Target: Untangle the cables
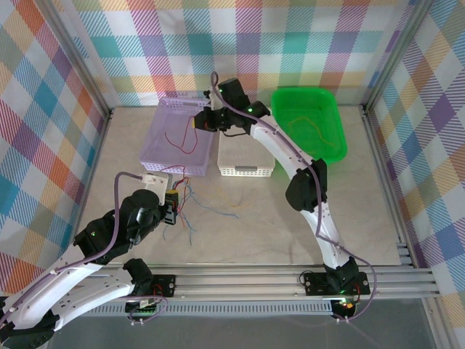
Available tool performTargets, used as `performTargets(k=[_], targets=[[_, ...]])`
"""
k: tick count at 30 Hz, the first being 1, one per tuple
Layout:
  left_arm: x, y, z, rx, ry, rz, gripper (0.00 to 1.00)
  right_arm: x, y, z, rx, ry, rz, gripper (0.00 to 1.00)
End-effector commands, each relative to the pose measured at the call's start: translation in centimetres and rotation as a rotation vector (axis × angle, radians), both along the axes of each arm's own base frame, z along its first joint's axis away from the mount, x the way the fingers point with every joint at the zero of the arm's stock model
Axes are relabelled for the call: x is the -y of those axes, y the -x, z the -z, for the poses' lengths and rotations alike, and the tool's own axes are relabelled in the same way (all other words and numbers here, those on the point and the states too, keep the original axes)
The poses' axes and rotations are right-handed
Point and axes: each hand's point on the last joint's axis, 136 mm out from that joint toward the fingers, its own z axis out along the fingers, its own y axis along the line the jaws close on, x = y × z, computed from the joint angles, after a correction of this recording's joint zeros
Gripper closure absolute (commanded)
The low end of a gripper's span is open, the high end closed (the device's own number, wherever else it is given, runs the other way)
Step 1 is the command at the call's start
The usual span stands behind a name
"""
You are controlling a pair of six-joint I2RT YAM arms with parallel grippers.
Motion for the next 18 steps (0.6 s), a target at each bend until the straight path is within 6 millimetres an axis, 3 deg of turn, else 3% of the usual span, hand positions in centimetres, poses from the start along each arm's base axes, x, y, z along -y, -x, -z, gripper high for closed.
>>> performTargets(k=[1,10,18], targets=[[-0.5,0.0,0.7,-0.005,-0.033,-0.001,1.0,-0.7,-0.1,0.5,-0.022,-0.006,-0.001,1.0],[-0.1,0.0,1.1,-0.021,-0.046,0.014,1.0,-0.9,-1.9,6.0,-0.059,0.063,0.046,1.0],[0.1,0.0,1.3,-0.03,-0.052,0.02,1.0,-0.8,-2.3,8.1,-0.076,0.099,0.064,1.0]])
